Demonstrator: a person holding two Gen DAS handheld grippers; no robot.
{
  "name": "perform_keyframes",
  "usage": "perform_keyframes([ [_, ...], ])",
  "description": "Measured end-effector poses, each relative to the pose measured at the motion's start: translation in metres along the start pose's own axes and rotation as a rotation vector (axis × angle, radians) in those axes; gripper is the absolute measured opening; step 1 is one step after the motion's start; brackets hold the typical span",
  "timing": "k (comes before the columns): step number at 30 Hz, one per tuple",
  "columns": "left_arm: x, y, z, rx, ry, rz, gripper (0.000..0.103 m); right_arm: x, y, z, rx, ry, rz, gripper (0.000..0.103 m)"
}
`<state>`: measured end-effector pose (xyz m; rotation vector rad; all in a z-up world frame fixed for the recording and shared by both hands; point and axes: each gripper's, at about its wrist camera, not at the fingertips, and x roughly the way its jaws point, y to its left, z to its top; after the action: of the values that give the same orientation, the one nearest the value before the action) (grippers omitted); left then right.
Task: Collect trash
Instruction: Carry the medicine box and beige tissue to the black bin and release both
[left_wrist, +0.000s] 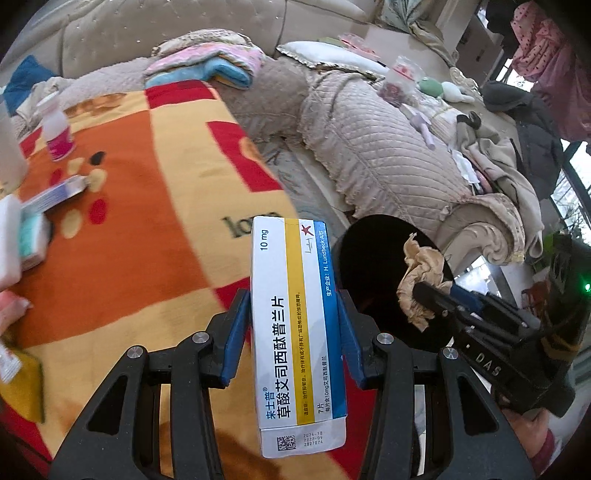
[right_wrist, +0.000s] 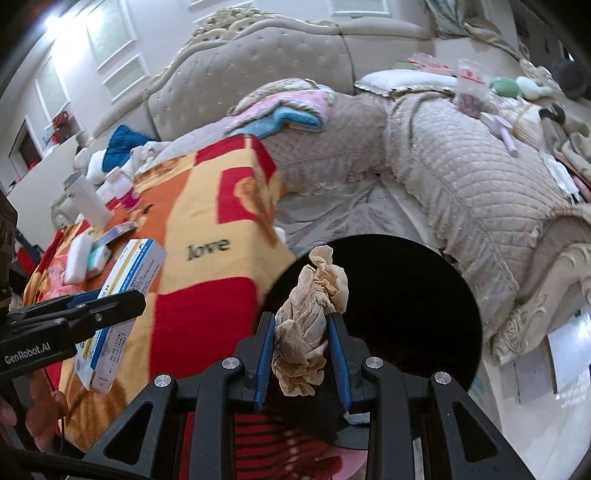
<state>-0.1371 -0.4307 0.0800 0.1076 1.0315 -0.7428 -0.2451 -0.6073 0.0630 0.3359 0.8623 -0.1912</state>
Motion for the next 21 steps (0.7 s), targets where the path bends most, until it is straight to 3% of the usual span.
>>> perform_keyframes([
  [21, 0.049, -0.048, 0.023, 0.027, 0.039, -0.103, 0.045, 0.009, -0.047, -0.003, 0.082, 0.006, -0.037, 0.028],
])
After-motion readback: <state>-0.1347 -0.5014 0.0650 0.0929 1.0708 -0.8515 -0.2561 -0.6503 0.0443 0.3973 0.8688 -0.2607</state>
